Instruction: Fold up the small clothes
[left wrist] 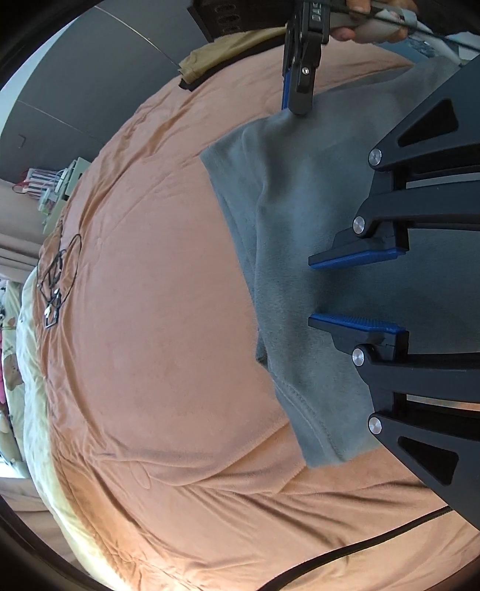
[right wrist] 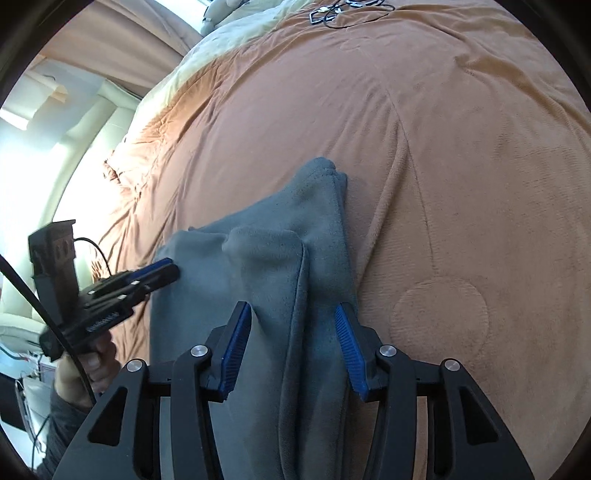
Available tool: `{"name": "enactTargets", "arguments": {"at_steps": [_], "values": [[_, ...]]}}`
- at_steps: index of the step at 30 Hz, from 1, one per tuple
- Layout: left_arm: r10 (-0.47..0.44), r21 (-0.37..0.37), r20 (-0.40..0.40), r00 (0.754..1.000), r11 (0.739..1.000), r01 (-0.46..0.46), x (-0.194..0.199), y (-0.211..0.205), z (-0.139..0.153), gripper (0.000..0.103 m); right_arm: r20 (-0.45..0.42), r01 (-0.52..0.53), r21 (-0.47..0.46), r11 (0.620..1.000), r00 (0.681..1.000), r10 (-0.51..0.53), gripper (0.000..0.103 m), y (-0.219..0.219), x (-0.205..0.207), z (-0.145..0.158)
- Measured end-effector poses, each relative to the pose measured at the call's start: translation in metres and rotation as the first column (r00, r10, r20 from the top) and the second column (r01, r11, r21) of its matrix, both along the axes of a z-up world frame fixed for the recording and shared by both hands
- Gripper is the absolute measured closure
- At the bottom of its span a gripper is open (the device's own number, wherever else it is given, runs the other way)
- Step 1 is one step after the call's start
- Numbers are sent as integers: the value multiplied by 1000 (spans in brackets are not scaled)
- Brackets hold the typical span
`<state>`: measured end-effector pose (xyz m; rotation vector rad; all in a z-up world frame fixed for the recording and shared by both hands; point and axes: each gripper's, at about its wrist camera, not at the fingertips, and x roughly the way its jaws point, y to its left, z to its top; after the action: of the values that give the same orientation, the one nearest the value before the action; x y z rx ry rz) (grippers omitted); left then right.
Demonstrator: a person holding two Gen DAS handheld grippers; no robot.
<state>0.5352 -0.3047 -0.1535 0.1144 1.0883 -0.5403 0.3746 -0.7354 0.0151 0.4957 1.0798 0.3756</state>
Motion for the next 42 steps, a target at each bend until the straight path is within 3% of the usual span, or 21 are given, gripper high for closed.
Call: {"name": "enactTargets", "arguments": {"at_steps": [3, 8, 14, 19, 22, 24, 26, 27, 39, 42], "values": [[14, 4, -5, 1000, 1000, -14, 7, -2, -6, 77, 17, -7, 27, 1000, 1000, 7, 60, -1, 3, 5], [27, 13, -16, 999, 1000, -27, 17, -5, -15, 77, 0, -5, -25, 1000, 1000, 5, 98, 2, 16, -5], [60, -28, -36, 998, 998, -61, 24, 1, -19, 76, 65, 60, -63, 996, 996, -56, 100, -5, 2, 10], [98, -85, -48, 994, 991, -101, 31, 7, -9, 76, 38, 62, -164, 984, 998, -57, 99, 13, -7, -2], [127, -92, -28, 992, 987, -129, 27, 21, 5, 76, 55, 57, -176, 983, 997, -48, 95, 19, -14, 10], [135, -99, -21, 991, 986, -136, 22, 32, 12, 76, 71, 60, -190, 980, 996, -47, 84, 18, -21, 21], [153, -92, -23, 988, 984, -154, 15, 44, 15, 76, 87, 61, -198, 978, 995, -44, 48, 16, -29, 31], [158, -91, -28, 987, 983, -160, 12, 48, 15, 75, 95, 63, -194, 979, 994, -45, 44, 16, -33, 33], [218, -77, -130, 967, 970, -229, -42, 95, -10, 74, 7, 17, -134, 991, 1000, -17, 44, 6, -55, 5], [211, -72, -139, 968, 972, -222, -63, 99, -15, 62, -20, 5, -108, 994, 1000, -7, 44, 6, -62, -2]]}}
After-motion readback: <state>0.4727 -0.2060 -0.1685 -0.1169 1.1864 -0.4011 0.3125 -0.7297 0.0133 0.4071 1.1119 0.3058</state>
